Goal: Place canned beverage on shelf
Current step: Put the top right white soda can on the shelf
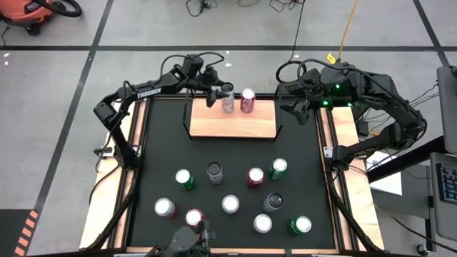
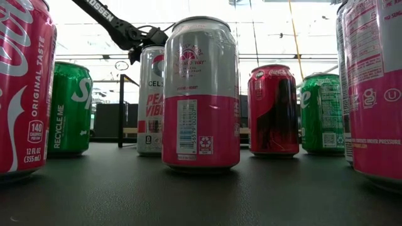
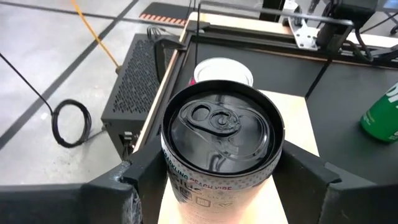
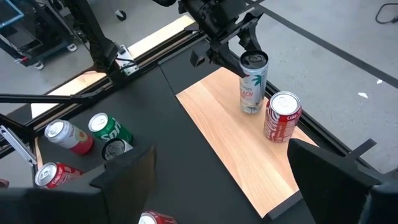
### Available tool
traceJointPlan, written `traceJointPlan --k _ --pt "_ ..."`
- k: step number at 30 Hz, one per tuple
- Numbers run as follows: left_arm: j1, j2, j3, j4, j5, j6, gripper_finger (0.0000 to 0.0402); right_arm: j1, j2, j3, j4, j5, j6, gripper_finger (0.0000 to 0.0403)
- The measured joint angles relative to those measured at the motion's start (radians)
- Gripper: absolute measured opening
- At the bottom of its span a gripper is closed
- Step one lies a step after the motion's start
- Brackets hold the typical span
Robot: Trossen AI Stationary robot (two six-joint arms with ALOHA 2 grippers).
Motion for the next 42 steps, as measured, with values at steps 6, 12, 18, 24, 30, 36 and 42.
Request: traceJointPlan --k 6,12,18,24,30,36,42 --pt "0.010 0.000 0.000 -0.002 -0.001 0.007 0.0235 0.000 0.000 0.000 0.000 0.000 -0.011 0.0338" --pt "0.019 0.000 0.000 -0.001 0.013 0.034 0.0235 0.000 0.000 0.000 0.000 0.000 -0.011 0.0338" --pt "0.020 0.029 0.000 0.004 0.043 0.037 0.0235 0.000 0.000 0.000 0.000 0.000 -0.011 0.0338" --pt "0.020 0.041 0.001 0.015 0.049 0.035 0.0235 0.000 0.000 0.000 0.000 0.000 -0.008 0.0338" --pt "0.020 0.043 0.001 0.024 0.048 0.024 0.0235 0.000 0.000 0.000 0.000 0.000 -0.008 0.0338" --pt "0.008 0.038 0.007 0.016 0.044 0.026 0.0235 0.000 0.000 0.000 0.000 0.000 -0.009 0.0338" --pt "-0.011 0.037 0.011 0.017 0.017 0.079 0.0235 0.000 0.000 0.000 0.000 0.000 -0.011 0.0338"
